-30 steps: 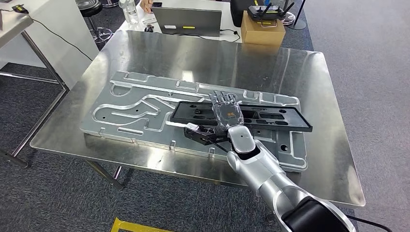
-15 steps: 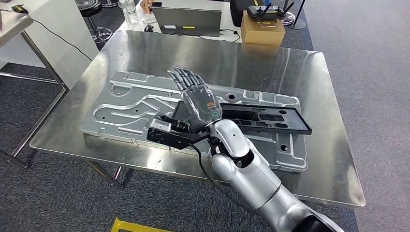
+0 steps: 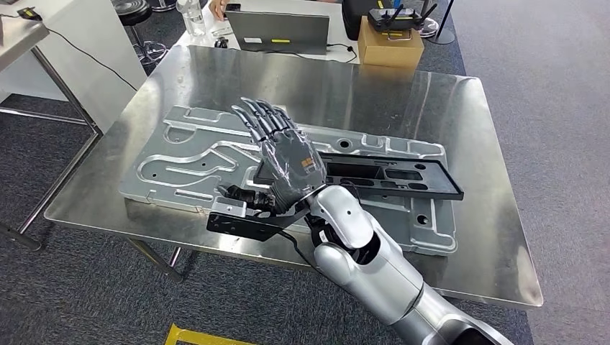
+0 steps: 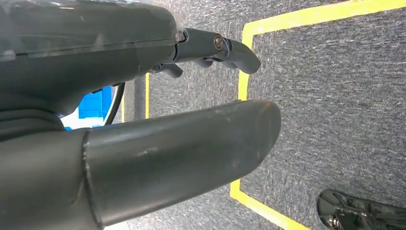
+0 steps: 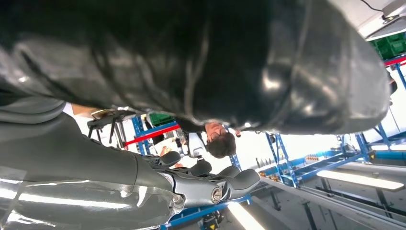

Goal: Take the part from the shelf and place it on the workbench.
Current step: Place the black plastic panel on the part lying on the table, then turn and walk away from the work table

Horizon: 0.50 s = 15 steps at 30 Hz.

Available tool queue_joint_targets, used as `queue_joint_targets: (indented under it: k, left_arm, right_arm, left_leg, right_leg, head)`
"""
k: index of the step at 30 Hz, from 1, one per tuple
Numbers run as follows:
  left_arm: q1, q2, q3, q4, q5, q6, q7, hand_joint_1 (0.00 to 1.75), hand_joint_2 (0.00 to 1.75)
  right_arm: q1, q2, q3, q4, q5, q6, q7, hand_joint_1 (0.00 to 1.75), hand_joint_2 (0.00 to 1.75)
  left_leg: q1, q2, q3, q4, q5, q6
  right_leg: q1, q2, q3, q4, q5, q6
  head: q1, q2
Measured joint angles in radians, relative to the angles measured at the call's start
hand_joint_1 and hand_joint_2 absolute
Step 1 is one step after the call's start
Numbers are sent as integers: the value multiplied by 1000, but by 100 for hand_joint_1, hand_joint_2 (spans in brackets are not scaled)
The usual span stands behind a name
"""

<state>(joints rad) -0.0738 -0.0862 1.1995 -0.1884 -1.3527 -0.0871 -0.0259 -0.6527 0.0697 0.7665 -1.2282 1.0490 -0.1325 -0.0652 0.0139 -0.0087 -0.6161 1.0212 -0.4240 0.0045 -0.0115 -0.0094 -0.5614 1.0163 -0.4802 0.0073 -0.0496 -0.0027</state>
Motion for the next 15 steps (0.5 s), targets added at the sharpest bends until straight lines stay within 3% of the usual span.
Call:
queue_joint_targets:
  k: [6,12,13,15]
  left_arm:
    - [0,0,2,0,2,2,2,0,0]
    - [0,0,6,0,5,4,5,0,0]
    - [0,-1,6,0,5,4,6,0,0]
    - [0,-2,6,0,6,4,6,0,0]
  right_arm:
    - [1,-14,14,-12,-4,-1,6,0,0]
    - [3,-28,16,-16,-5,-3,10,0,0]
    - [3,-31,16,-18,-5,-3,10,0,0]
    - [5,-38,16,-19,-5,-5,10,0,0]
  left_leg:
    - [-4,0,-1,2,-2,3]
    - [-4,0,-1,1,2,19]
    - [-2,1,0,-3,7,24]
    - [3,4,-1,-11,14,32]
  right_leg:
    - [-3,0,0,-1,0,3]
    - [-10,0,3,0,0,19]
    - [-10,1,-1,10,-11,21]
    - [-10,4,-30,86,-72,23]
  head:
    - [0,0]
    - [0,0]
    - [0,0]
    - [0,0]
